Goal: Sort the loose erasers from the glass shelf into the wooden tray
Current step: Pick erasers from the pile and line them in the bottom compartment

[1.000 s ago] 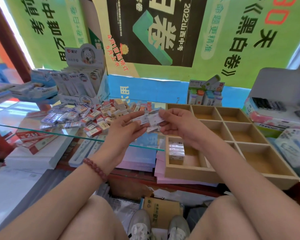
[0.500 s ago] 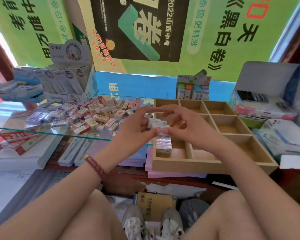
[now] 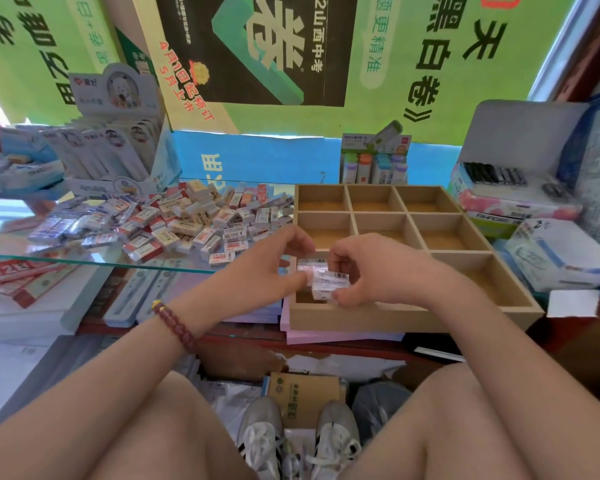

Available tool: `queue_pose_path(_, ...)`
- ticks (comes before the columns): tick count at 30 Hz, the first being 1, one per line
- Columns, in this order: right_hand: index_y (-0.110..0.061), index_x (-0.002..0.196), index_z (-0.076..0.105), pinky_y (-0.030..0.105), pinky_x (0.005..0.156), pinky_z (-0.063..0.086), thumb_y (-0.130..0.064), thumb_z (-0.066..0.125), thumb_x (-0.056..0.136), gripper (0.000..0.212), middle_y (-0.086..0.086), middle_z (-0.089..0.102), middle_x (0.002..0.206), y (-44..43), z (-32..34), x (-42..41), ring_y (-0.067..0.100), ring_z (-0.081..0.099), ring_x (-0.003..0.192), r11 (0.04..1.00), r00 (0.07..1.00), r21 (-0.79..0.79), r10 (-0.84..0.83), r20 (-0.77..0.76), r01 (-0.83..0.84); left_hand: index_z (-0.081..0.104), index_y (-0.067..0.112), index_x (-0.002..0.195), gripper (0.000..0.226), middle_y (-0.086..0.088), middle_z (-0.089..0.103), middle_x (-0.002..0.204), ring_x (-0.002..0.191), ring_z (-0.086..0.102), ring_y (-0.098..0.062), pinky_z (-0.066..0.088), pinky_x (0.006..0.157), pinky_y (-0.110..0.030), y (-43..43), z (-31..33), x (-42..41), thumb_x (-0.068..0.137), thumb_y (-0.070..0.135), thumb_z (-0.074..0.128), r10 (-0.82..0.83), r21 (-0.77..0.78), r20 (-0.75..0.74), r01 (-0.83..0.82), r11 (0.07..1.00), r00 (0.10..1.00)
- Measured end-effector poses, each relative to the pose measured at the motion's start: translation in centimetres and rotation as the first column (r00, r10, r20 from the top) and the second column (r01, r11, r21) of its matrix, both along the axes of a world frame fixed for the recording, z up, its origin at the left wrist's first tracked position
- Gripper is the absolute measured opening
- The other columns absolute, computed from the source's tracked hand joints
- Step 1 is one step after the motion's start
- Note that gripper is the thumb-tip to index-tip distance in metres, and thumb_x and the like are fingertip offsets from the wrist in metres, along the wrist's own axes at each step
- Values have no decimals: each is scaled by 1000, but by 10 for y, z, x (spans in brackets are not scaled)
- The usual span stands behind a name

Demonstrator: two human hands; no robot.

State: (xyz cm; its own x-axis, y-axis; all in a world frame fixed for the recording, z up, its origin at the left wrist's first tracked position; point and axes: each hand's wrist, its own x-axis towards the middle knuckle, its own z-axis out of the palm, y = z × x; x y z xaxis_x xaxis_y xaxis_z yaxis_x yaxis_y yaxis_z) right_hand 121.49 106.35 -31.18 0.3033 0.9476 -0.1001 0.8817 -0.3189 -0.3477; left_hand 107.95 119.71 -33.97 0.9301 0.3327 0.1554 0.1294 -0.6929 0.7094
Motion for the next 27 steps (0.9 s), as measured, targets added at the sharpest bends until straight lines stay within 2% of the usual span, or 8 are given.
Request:
queue_pose_path(4, -28, 106, 57, 26, 74, 52, -34, 70, 80, 29, -13, 56, 94, 3, -7, 0, 7, 55, 84, 999, 998, -30, 28, 63, -26, 51, 26, 101, 22, 8, 59, 108, 105, 55, -3, 44, 93, -23, 3, 1, -3, 88, 10, 57, 63, -7, 12, -62, 998, 998)
queue_pose_path(8, -29, 114, 59, 19, 77, 47, -39, 71, 81, 37, -14, 59, 104, 7, -10, -1, 3, 56, 91, 1000, 997, -13, 24, -66, -25, 53, 27, 92, 25, 7, 63, 100, 99, 59, -4, 47, 90, -29, 6, 2, -3, 86, 2, 54, 114, -48, 32, -112, 992, 993)
queue_pose_path(10, -30, 117, 58, 23, 83, 51, -34, 70, 83, 37, -14, 60, 107, 6, -8, 1, 5, 58, 94, 1000, 994, 2, 4, -109, -4, 54, 26, 89, 27, 7, 64, 96, 95, 60, -3, 48, 88, -28, 7, 2, -3, 85, -1, 53, 133, -65, 35, -131, 989, 990)
queue_pose_path(13, -28, 107, 64, 27, 81, 53, -22, 66, 88, 21, -12, 63, 98, 2, -3, 7, 5, 60, 88, 998, 997, 23, -49, -63, 50, 56, 23, 88, 25, 11, 64, 92, 88, 58, 5, 47, 83, -17, 9, 2, -4, 86, -2, 52, 148, -52, 21, -146, 988, 989)
queue_pose_path(18, -23, 93, 66, 19, 66, 50, -21, 73, 81, 14, -10, 65, 81, 0, -3, 6, 2, 60, 74, 993, 993, -82, -86, -76, 79, 59, 21, 85, 25, 12, 63, 89, 84, 57, 5, 42, 73, -3, 11, 4, -4, 87, -2, 51, 160, -31, 0, -160, 987, 987)
queue_pose_path(20, -23, 93, 66, 18, 64, 49, -20, 73, 82, 13, -11, 62, 79, 2, -6, 2, 3, 59, 74, 992, 995, -106, -70, -65, 63, 60, 18, 86, 22, 9, 64, 88, 82, 57, 4, 40, 70, 0, 11, 5, -4, 87, -2, 51, 161, -26, -5, -161, 987, 987)
queue_pose_path(24, -22, 95, 61, 21, 71, 49, -19, 70, 84, 14, -13, 55, 79, 7, -9, -4, 8, 57, 81, 995, 999, -86, -48, -24, 46, 59, 22, 83, 24, 6, 65, 89, 83, 58, -1, 40, 70, -2, 11, 5, -3, 87, -1, 52, 168, -19, -21, -169, 986, 986)
queue_pose_path(27, -22, 95, 58, 23, 73, 49, -23, 70, 84, 16, -11, 59, 87, 10, -9, -6, 9, 58, 85, 996, 996, -79, -57, -66, 52, 59, 21, 84, 23, 6, 66, 88, 82, 58, -1, 40, 68, 0, 10, 5, -3, 87, -1, 52, 171, -17, -22, -171, 985, 985)
